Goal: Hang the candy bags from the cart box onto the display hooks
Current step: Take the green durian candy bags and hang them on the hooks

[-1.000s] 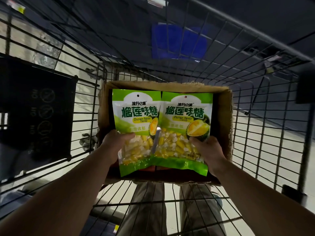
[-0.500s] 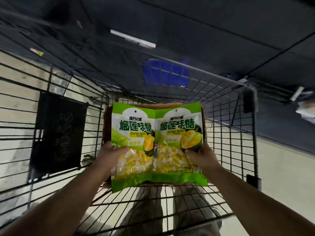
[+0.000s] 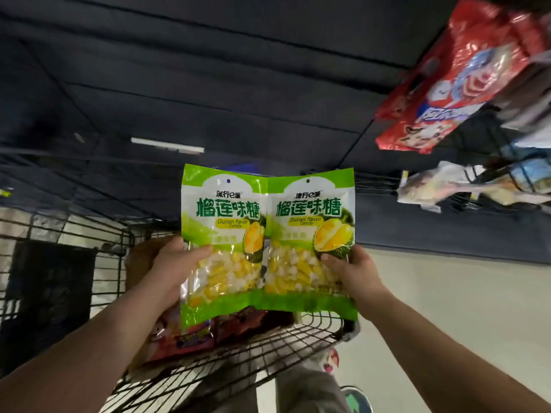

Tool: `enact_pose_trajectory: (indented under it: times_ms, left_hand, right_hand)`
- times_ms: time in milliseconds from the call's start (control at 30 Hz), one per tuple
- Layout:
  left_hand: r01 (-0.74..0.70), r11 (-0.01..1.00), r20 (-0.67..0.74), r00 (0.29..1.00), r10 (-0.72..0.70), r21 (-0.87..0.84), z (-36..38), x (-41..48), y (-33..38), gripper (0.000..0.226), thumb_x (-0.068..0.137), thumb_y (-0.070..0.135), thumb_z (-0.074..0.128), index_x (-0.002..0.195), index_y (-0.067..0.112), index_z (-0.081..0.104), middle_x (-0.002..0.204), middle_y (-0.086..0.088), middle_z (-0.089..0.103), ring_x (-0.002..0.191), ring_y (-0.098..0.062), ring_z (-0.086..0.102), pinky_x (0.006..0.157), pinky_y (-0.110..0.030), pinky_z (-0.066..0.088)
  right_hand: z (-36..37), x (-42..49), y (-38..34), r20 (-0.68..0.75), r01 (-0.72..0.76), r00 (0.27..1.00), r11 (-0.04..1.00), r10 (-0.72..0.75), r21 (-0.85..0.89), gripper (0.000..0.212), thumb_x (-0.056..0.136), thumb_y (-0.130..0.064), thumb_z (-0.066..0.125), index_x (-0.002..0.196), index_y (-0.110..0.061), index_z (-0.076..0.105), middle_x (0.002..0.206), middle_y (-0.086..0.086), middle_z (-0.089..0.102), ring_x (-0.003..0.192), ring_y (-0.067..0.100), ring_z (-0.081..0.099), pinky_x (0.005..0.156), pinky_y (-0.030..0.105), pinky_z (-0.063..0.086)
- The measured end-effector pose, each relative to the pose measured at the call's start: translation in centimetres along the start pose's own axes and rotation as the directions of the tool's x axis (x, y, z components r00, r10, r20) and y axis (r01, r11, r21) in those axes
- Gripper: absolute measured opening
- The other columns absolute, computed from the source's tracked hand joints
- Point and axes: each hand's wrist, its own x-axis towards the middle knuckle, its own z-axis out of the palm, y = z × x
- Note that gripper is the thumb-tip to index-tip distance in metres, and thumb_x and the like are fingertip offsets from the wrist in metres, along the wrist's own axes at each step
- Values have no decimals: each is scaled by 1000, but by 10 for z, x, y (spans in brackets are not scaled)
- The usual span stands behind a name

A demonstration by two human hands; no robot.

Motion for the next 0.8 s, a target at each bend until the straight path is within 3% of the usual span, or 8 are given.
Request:
enact_pose_trajectory:
  times_ms: [67, 133, 233, 333, 400, 500, 733, 800]
  left_hand:
    - [-57, 998, 8, 998, 57, 2, 28, -14, 17, 29, 83, 6, 70, 73, 23, 48, 75, 6, 52, 60, 0, 57, 51, -15, 42]
    - [-91, 996, 67, 994, 90, 11, 57, -28, 32, 29, 84, 1, 68, 73, 20, 50, 72, 7, 52, 54, 0, 54, 48, -13, 42]
    - [-147, 988, 164, 977, 138, 44, 104, -50, 56, 17, 84, 1, 68, 82, 13, 56, 82, -3, 60, 73, -14, 56, 65, -23, 43]
    - [-196, 979, 245, 953, 175, 60, 164, -78, 72, 16, 85, 3, 68, 97, 6, 59, 98, -10, 63, 91, -22, 59, 81, -30, 46]
    - [-217, 974, 300, 935, 189, 62, 210, -104, 74, 11, 86, 2, 67, 92, 8, 60, 89, -5, 66, 79, -17, 62, 64, -17, 50]
    - [-223, 972, 380, 907, 182, 67, 276, -143, 71, 10, 86, 2, 66, 89, 7, 59, 83, -4, 64, 70, -14, 59, 47, -16, 49]
    - [-284, 957, 547, 810, 208, 56, 429, -231, 60, 12, 87, -6, 61, 95, 3, 61, 84, -10, 67, 68, -17, 64, 48, -19, 51]
    - [-309, 950, 577, 786, 224, 53, 462, -250, 59, 16, 86, -4, 62, 101, -1, 60, 91, -15, 67, 77, -24, 63, 63, -28, 53]
  right_hand:
    - [-29, -9, -1, -30, 19, 999, 998, -17, 52, 21, 84, -8, 70, 96, -22, 61, 96, 2, 71, 81, 19, 70, 64, 33, 57]
    - [-60, -18, 0, -68, 33, 997, 994, -26, 104, 21, 84, -7, 70, 97, -21, 61, 98, 5, 71, 85, 24, 70, 72, 39, 58]
    - [-116, -35, 8, -129, 68, 991, 981, -45, 182, 20, 84, -6, 69, 96, -21, 63, 98, 8, 72, 88, 30, 70, 79, 48, 58]
    - [-183, -52, 25, -204, 124, 976, 962, -74, 245, 20, 85, -4, 67, 99, -18, 65, 93, 8, 75, 85, 30, 72, 75, 47, 59]
    - [-232, -64, 41, -266, 146, 961, 951, -71, 274, 20, 84, -5, 67, 100, -17, 66, 93, 10, 74, 86, 32, 71, 77, 50, 58]
    - [-299, -81, 68, -352, 163, 935, 934, -44, 318, 20, 83, -6, 68, 100, -16, 65, 95, 14, 73, 87, 34, 71, 79, 53, 57]
    - [-449, -117, 124, -481, 227, 877, 884, -3, 408, 29, 84, -5, 68, 112, -7, 60, 105, 21, 69, 95, 39, 67, 87, 56, 53]
    - [-481, -129, 134, -514, 249, 858, 878, -5, 408, 33, 82, -6, 70, 113, -7, 59, 106, 19, 69, 96, 38, 67, 88, 55, 53]
